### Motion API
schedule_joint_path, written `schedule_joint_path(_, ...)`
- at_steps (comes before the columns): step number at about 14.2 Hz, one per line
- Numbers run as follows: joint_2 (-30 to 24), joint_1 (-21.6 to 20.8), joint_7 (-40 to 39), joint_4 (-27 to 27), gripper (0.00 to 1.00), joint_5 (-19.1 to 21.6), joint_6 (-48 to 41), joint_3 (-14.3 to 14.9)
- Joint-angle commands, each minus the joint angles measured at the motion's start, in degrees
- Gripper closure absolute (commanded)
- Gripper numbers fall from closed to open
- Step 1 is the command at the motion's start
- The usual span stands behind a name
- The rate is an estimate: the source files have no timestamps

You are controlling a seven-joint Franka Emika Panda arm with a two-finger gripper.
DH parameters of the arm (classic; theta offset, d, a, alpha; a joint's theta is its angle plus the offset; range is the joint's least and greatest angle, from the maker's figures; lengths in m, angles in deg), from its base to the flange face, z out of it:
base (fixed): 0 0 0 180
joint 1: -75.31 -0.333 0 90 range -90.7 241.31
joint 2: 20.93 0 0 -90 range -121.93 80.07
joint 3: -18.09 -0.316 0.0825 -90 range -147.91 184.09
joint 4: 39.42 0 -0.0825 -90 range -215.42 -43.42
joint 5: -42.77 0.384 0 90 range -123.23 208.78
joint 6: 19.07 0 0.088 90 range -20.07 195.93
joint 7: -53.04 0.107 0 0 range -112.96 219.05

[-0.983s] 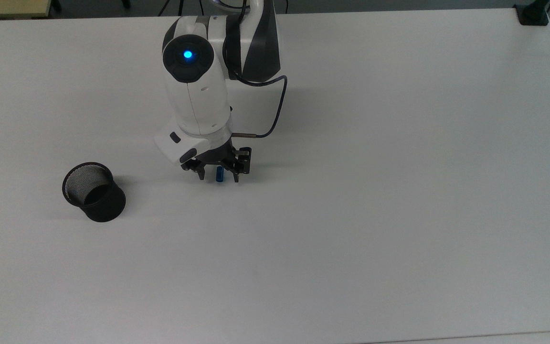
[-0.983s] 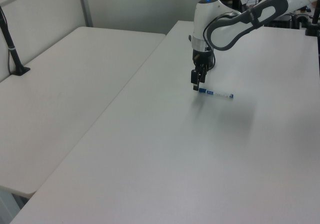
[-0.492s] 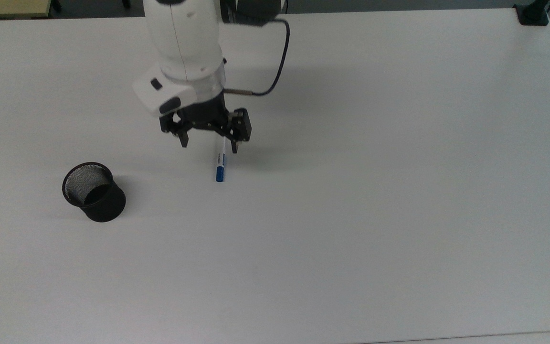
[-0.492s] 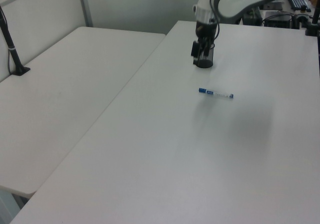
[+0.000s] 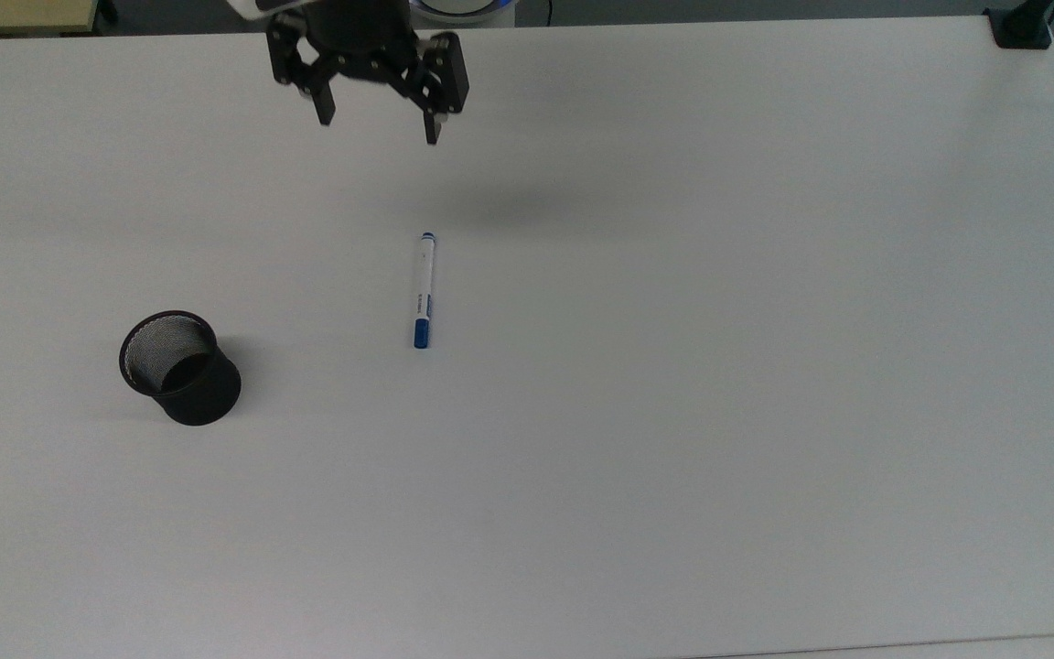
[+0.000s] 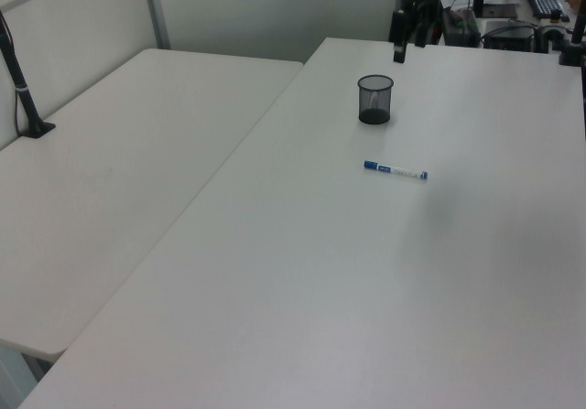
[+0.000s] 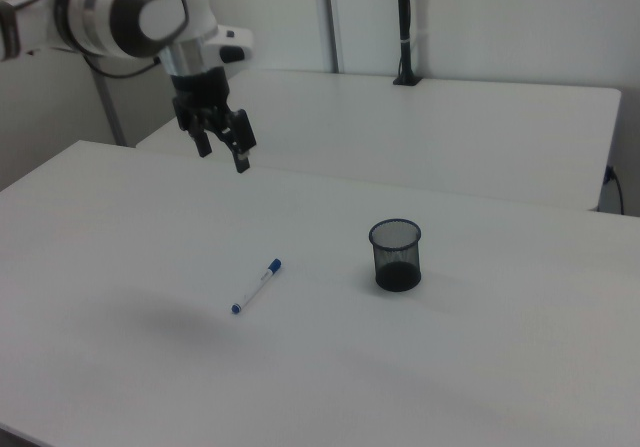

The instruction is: Remove the marker

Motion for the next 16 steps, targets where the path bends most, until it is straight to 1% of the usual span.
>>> schedule_joint_path(1,-4.4,-1.2,1.5,-2.2,0.00,-0.2,-4.6,1.9)
schedule_joint_path(5,-5.5,-1.5,-0.4,-2.5,0.00,-0.4,-4.0,2.7)
schedule_joint_path(7,-5.2,-1.3,-5.9,-2.4,0.00,-0.4,-2.2,2.8)
schedule_joint_path(9,-5.0,-1.1,-9.9,-2.2,0.00,-0.4,-0.8,3.9)
schedule_joint_path(11,-5.1,-1.2,-9.6,-2.0,0.00,-0.1,0.3,4.8)
schedule_joint_path(16,-5.3,-1.2,-9.4,-2.0,0.00,-0.4,0.1,4.9)
